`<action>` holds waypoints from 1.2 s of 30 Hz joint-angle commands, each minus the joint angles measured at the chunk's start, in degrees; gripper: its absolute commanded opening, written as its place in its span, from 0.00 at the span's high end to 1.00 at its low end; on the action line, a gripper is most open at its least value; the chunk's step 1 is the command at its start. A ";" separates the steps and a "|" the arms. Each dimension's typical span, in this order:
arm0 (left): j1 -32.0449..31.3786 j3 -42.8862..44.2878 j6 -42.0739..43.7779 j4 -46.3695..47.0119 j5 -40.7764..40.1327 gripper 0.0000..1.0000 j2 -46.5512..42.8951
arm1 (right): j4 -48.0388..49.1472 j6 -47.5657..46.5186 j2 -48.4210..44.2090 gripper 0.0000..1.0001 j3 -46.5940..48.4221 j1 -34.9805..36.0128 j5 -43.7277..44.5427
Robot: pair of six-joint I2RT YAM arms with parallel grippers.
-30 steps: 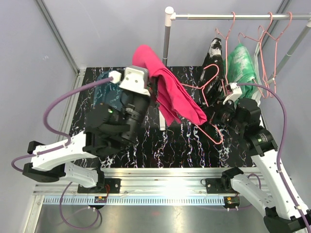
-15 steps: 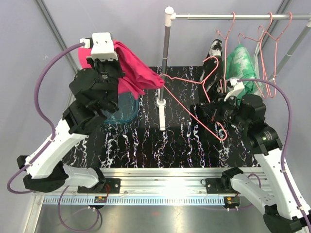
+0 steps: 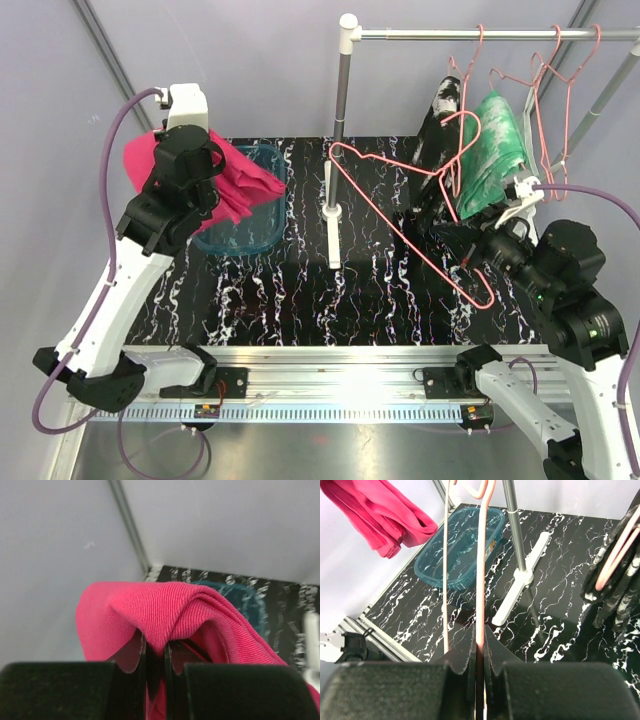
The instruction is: Remove the trousers from the hanger
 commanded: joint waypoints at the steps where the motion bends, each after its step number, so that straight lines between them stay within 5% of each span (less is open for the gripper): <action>1: 3.67 -2.54 -0.70 2.91 0.71 1.00 -4.18 | -2.36 -1.68 -1.03 1.00 3.05 0.33 0.01; 9: 5.97 -12.39 5.70 6.77 0.26 1.00 -8.67 | -6.05 -2.30 -4.01 1.00 3.84 0.25 3.08; 15: 7.90 -14.69 10.10 9.32 2.72 1.00 -1.93 | -8.77 -2.56 -5.95 1.00 6.48 0.33 3.17; 25: 10.80 -9.86 16.88 13.11 6.15 1.00 15.22 | -12.64 -3.35 -7.71 1.00 9.73 0.25 2.82; 36: 10.71 4.20 8.10 2.65 12.48 1.00 33.42 | -13.96 -3.09 -8.76 1.00 9.65 0.33 3.08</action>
